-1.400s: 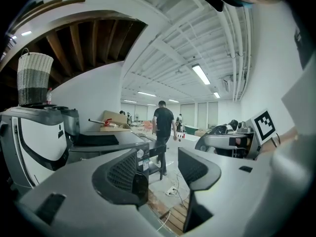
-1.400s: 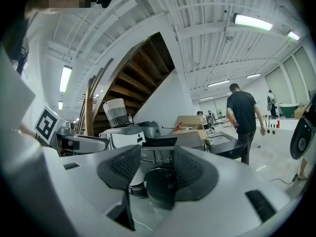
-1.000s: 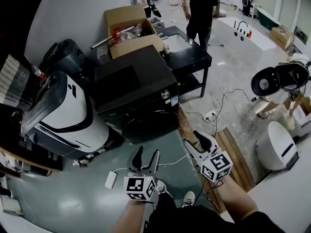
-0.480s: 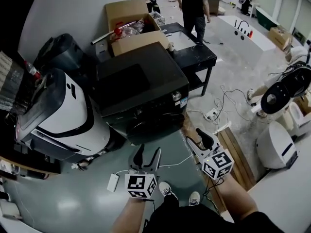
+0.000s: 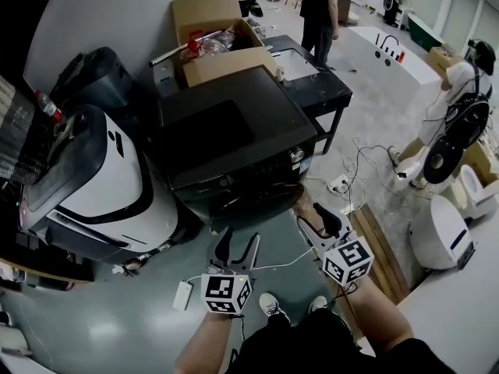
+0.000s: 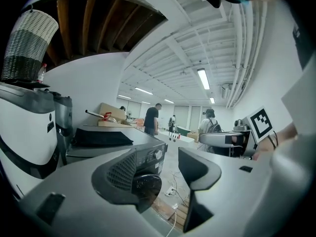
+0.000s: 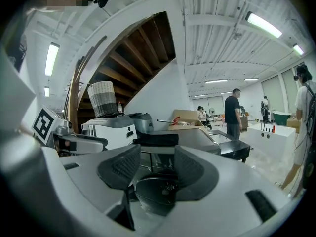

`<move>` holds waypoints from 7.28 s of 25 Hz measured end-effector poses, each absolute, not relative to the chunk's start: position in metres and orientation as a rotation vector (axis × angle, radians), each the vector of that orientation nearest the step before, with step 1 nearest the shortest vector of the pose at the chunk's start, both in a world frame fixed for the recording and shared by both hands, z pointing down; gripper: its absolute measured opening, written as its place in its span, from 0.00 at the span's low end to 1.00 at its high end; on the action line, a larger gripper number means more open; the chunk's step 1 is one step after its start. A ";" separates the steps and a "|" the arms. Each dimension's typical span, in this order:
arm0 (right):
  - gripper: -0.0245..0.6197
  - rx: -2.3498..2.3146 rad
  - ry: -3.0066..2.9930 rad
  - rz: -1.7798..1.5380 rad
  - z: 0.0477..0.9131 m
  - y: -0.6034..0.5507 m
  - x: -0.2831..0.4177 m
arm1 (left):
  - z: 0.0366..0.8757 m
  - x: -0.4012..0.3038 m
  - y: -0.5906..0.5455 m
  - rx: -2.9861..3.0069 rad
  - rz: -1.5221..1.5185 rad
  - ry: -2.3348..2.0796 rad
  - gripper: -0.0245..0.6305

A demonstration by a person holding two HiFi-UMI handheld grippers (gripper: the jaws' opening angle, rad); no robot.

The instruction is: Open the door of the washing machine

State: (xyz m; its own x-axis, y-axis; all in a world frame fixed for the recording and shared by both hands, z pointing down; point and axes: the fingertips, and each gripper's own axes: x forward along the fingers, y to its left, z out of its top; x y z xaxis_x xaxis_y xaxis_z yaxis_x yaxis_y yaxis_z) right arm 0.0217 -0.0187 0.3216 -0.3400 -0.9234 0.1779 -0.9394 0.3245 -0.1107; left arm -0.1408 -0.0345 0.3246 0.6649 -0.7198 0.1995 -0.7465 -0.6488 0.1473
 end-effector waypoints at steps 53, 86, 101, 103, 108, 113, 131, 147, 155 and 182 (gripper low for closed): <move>0.37 1.045 -2.344 0.370 0.658 -0.239 0.120 | 0.582 -0.020 -0.191 2.273 0.333 -1.403 0.44; 0.30 0.996 -2.301 0.399 0.710 -0.238 0.112 | 0.645 0.005 -0.191 2.160 0.328 -1.385 0.44; 0.29 0.732 -2.394 0.470 0.706 -0.177 0.104 | 0.653 0.029 -0.169 1.994 0.267 -1.431 0.46; 0.30 0.700 -2.409 0.461 0.703 -0.170 0.104 | 0.657 0.032 -0.168 1.965 0.269 -1.453 0.46; 0.30 0.657 -2.452 0.483 0.691 -0.145 0.109 | 0.665 0.033 -0.157 1.874 0.304 -1.554 0.47; 0.29 0.682 -2.469 0.528 0.678 -0.133 0.117 | 0.675 0.029 -0.142 1.799 0.336 -1.587 0.49; 0.28 0.886 -2.414 0.516 0.655 -0.112 0.114 | 0.677 0.016 -0.117 1.825 0.346 -1.443 0.53; 0.26 0.841 -2.437 0.617 0.655 -0.066 0.007 | 0.676 -0.041 -0.038 1.989 0.505 -1.254 0.53; 0.26 0.687 -2.464 0.610 0.656 -0.031 -0.062 | 0.672 -0.092 0.000 1.964 0.445 -1.276 0.53; 0.26 0.449 -2.517 0.603 0.650 0.026 -0.230 | 0.662 -0.243 0.053 1.927 0.442 -1.456 0.43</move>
